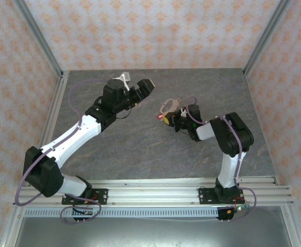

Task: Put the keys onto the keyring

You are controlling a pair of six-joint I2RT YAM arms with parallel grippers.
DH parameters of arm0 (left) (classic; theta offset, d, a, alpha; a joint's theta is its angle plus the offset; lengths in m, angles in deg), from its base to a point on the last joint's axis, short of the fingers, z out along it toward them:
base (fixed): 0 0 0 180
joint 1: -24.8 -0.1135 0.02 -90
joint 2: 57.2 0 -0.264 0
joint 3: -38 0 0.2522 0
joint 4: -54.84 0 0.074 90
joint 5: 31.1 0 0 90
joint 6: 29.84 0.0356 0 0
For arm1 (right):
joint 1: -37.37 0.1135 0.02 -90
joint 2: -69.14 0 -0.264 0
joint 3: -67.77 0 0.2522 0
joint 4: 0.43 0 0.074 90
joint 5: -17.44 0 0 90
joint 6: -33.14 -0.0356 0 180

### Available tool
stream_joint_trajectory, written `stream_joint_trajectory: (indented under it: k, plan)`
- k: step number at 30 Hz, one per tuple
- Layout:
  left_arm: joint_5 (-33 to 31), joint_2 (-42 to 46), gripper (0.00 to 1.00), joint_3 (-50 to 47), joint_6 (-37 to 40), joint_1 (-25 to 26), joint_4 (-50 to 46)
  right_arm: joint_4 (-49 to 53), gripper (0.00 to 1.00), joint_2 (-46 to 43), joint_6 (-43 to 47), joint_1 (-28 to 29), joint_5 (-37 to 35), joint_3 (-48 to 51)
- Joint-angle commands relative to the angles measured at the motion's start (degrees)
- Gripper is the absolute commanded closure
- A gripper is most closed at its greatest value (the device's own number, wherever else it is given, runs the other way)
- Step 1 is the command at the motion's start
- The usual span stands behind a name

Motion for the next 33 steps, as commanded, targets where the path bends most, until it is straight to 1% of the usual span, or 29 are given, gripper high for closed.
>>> stream_joint_trajectory:
  k: [1,11,12,13,15,16,17,18,20,22,24,27,29,31,33]
  plan:
    - [-0.13,1.75,0.00,-0.81,-0.26,-0.61,0.46,-4.44,1.00,1.32,-0.44,0.80,-2.15,0.66]
    - [-0.24,1.90,0.00,-0.74,-0.30,-0.57,0.39,-2.40,1.00,1.37,0.08,3.60,-2.58,0.88]
    - [-0.28,1.93,0.00,-0.75,-0.34,-0.57,0.40,-2.24,0.99,1.34,0.31,4.10,-2.16,0.88]
    - [-0.29,2.02,0.00,-0.82,-0.34,-0.60,0.37,-2.07,0.91,1.27,0.35,4.61,-1.86,0.87]
    - [-0.41,2.13,0.00,-0.86,-0.29,-0.63,0.39,-1.53,0.65,0.40,0.45,5.59,-1.04,1.07]
    - [-0.44,2.28,0.00,-0.84,-0.20,-0.62,0.30,-1.47,0.57,-0.35,0.50,5.83,-0.56,1.39]
    - [-0.60,2.51,0.00,-0.88,0.00,-0.59,0.02,-1.05,0.42,-1.83,0.66,5.92,-0.15,1.94]
    - [-0.79,2.71,0.00,-0.77,0.30,-0.57,-0.33,-0.05,0.36,-3.74,1.06,5.84,-0.08,2.50]
    - [-1.31,3.32,0.00,-0.69,1.09,-0.65,-1.08,4.11,0.30,-8.16,3.37,5.66,0.15,2.80]
    - [-1.86,4.04,0.00,-0.31,2.25,-0.63,-2.23,10.23,0.27,-13.65,6.55,5.22,0.16,2.35]
    - [-2.58,4.79,0.00,0.44,3.89,-0.67,-3.93,18.23,0.23,-19.82,10.28,4.18,-0.51,1.27]
    - [-3.95,6.15,0.00,1.15,6.46,-0.81,-6.01,29.70,0.20,-28.23,16.30,1.77,-2.70,-1.21]
    - [-5.26,7.10,0.00,1.57,8.74,-0.83,-7.54,38.50,0.18,-33.23,21.08,-0.41,-5.56,-3.75]
    - [-7.97,8.28,0.00,2.56,11.81,-0.89,-10.86,46.73,0.15,-37.48,25.92,-2.53,-9.84,-6.45]
    - [-13.01,9.66,0.00,3.67,16.38,-0.90,-14.60,54.79,0.13,-40.83,30.97,-4.55,-16.32,-9.43]
